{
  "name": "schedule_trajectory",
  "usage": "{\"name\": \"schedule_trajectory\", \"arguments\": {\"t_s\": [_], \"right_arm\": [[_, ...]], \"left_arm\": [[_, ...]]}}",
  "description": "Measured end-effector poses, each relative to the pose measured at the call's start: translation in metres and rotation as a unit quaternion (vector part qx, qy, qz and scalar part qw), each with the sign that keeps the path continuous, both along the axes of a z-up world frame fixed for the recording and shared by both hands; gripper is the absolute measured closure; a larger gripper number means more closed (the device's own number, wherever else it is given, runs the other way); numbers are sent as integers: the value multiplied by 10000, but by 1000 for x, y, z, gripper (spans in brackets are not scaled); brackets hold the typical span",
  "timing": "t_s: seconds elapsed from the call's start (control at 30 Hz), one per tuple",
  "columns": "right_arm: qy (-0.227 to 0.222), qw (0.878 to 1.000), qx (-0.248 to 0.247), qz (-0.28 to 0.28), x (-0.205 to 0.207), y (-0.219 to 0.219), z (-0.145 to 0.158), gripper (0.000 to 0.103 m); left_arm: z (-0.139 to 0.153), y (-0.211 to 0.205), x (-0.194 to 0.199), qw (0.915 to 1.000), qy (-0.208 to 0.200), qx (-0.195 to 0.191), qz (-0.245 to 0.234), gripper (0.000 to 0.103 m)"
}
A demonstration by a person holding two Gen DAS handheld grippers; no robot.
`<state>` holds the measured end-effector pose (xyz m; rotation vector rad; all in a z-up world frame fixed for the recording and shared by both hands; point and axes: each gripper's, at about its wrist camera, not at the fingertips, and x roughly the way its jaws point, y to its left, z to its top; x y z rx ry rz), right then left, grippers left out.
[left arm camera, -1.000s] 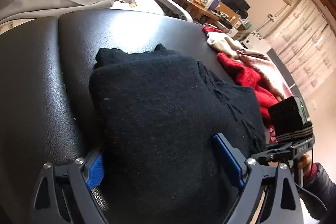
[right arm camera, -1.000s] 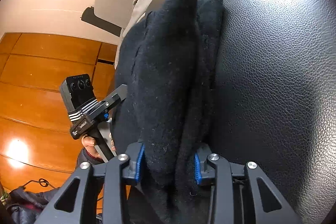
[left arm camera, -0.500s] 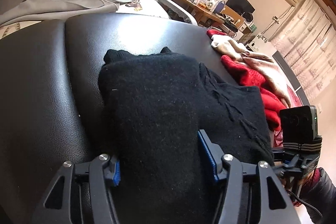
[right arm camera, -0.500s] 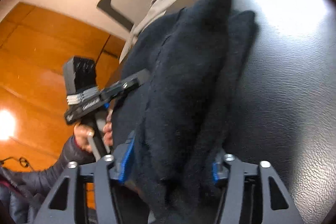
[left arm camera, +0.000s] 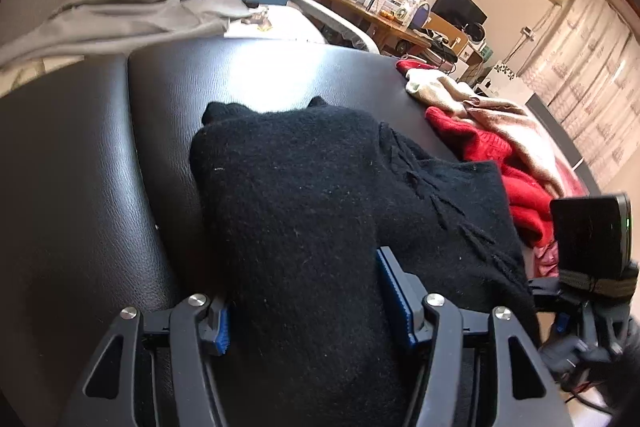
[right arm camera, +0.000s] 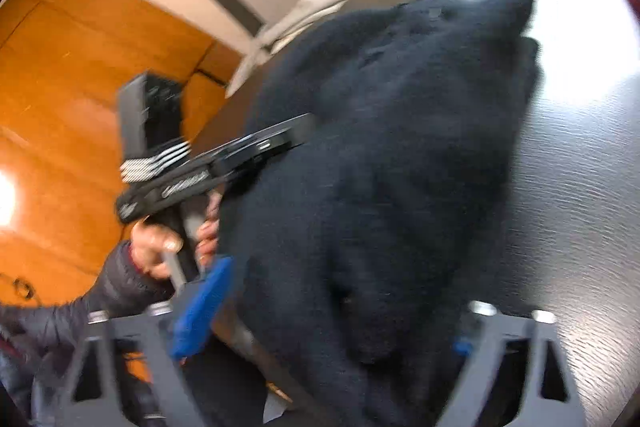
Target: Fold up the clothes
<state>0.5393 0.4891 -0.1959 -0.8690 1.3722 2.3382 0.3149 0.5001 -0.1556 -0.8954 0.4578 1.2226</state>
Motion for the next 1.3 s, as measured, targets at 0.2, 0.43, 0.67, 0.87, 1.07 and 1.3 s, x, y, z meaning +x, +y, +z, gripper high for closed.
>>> {"name": "schedule_trajectory", "arguments": {"t_s": [0.2,0.43,0.67,0.87,1.07,1.3], "right_arm": [[229,9963,-601,-575,22,18,-21,78],[-43,9983,-295,-499,7,19,-13,78],[-208,9997,50,-139,-21,12,-1,79],[-133,9994,107,294,-65,8,2,79],[-293,9988,159,372,-93,14,-1,79],[-430,9988,232,44,-114,35,1,79]], "left_arm": [[10,-6,15,9990,400,184,-56,69],[14,-24,5,9990,21,339,275,71],[28,-60,-15,9954,-296,634,651,71],[36,-92,-45,9916,-327,661,1060,71],[20,-94,-59,9924,-106,379,1162,71],[12,-66,-60,9923,381,314,1133,70]]}}
